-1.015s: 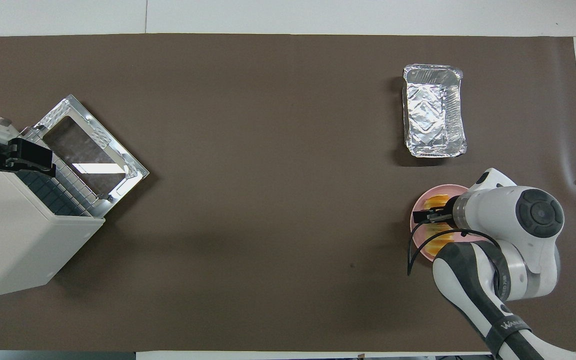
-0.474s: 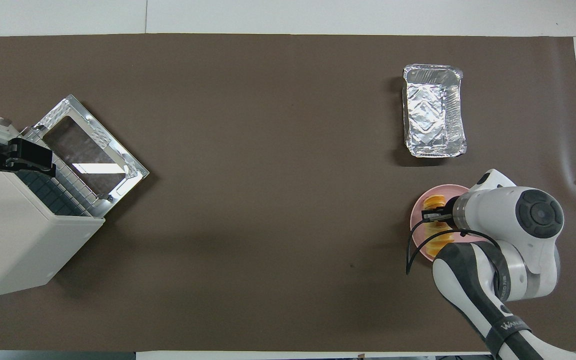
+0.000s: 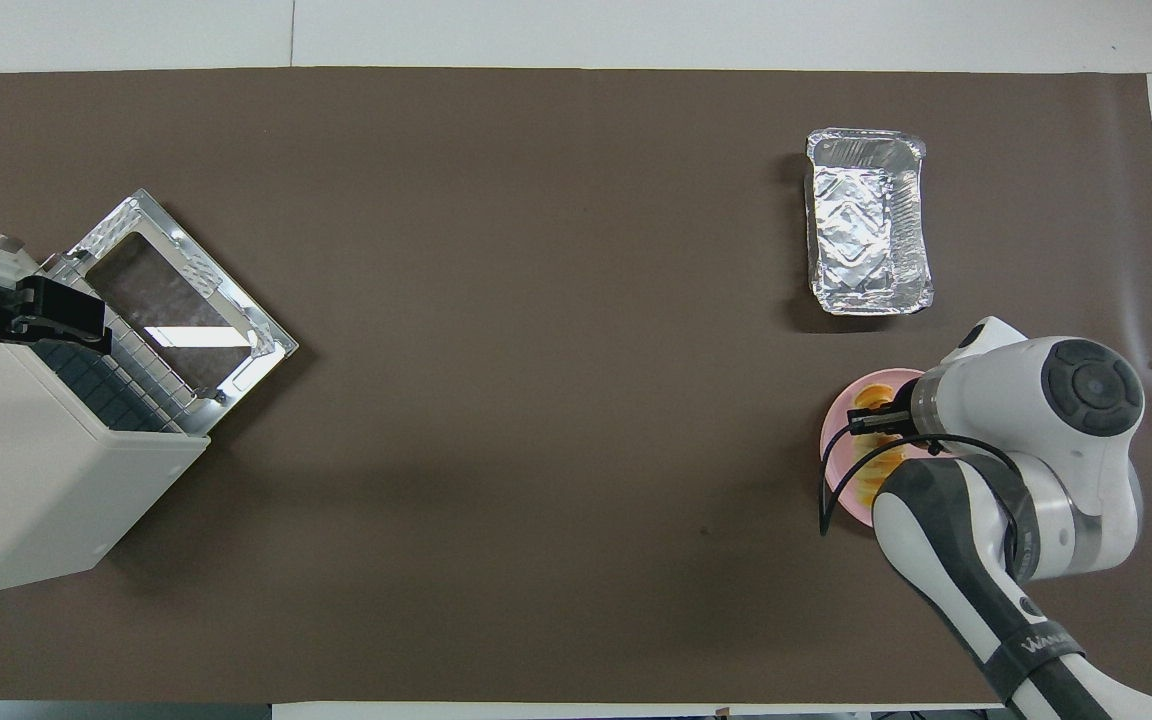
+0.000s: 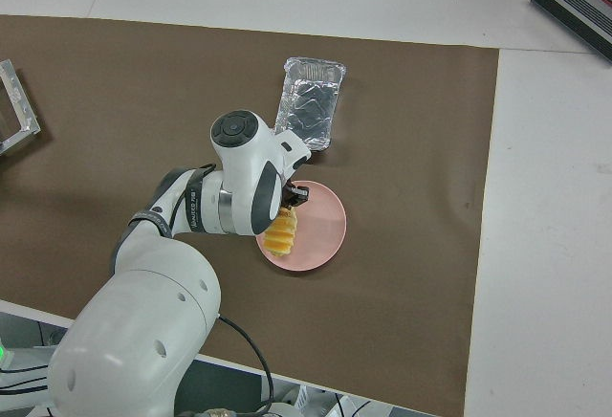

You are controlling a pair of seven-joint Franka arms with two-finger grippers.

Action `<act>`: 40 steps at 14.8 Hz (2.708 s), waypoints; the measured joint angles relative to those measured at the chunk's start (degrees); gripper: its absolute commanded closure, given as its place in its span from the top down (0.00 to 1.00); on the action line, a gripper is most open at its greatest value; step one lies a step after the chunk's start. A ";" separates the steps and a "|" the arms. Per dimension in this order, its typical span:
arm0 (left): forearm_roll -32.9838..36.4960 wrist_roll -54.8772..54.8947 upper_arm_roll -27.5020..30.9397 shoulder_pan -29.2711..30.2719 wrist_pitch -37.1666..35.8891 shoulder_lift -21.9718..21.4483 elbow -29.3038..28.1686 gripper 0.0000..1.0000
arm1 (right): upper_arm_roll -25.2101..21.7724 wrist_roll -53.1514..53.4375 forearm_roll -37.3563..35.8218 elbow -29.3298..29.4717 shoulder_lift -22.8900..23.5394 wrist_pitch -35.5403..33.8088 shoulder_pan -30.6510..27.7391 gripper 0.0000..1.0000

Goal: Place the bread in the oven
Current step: 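Grasp the orange bread slices with the right gripper, then carry the bread with the right gripper into the foil tray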

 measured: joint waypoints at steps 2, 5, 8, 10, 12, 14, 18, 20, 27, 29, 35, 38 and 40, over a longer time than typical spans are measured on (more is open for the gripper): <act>0.00 0.00 0.00 0.00 0.00 0.00 0.00 1.00 | -0.01 0.22 1.55 6.57 0.73 -6.27 -0.02 0.00; 0.00 0.00 0.00 0.00 0.00 0.00 0.00 1.00 | -0.09 0.33 4.05 16.63 3.95 -11.20 -0.08 0.00; 0.00 0.00 0.00 0.00 0.00 0.00 0.00 1.00 | -0.16 0.96 4.46 24.22 8.27 -11.84 -0.12 0.00; 0.00 0.00 0.00 0.00 0.00 0.00 0.00 1.00 | -0.27 1.17 4.46 29.08 11.42 -13.36 -0.35 0.00; 0.00 0.00 0.00 0.00 0.00 0.00 0.00 1.00 | -0.34 1.17 4.46 34.28 14.75 -15.75 -0.63 0.00; 0.00 0.00 0.00 0.00 0.00 0.00 0.00 1.00 | -0.56 1.17 4.45 40.48 19.16 -18.77 -0.79 0.00; 0.00 0.00 0.00 0.00 0.00 0.00 0.00 1.00 | -1.16 1.18 4.31 54.64 30.97 -23.68 -1.44 0.00; 0.00 0.00 0.00 0.00 0.00 0.00 0.00 1.00 | -1.46 1.18 4.12 59.22 35.56 -24.30 -2.42 0.00; 0.00 0.00 0.00 0.00 0.00 0.00 0.00 1.00 | -1.53 1.18 2.95 65.41 42.52 -23.43 -2.88 0.00; 0.00 0.00 0.00 0.00 0.00 0.00 0.00 1.00 | -1.50 1.18 1.37 65.42 43.21 -21.45 -2.72 0.00; 0.00 0.00 0.00 0.00 0.00 0.00 0.00 1.00 | -1.49 1.18 0.17 63.06 44.47 -16.51 -2.55 0.00; 0.00 0.00 0.00 0.00 0.00 0.00 0.00 1.00 | -1.49 1.18 0.17 62.85 44.46 -16.40 -2.28 0.99; 0.00 0.00 0.00 0.00 0.00 0.00 0.00 1.00 | -1.49 1.20 0.19 62.84 44.46 -16.40 -2.27 1.00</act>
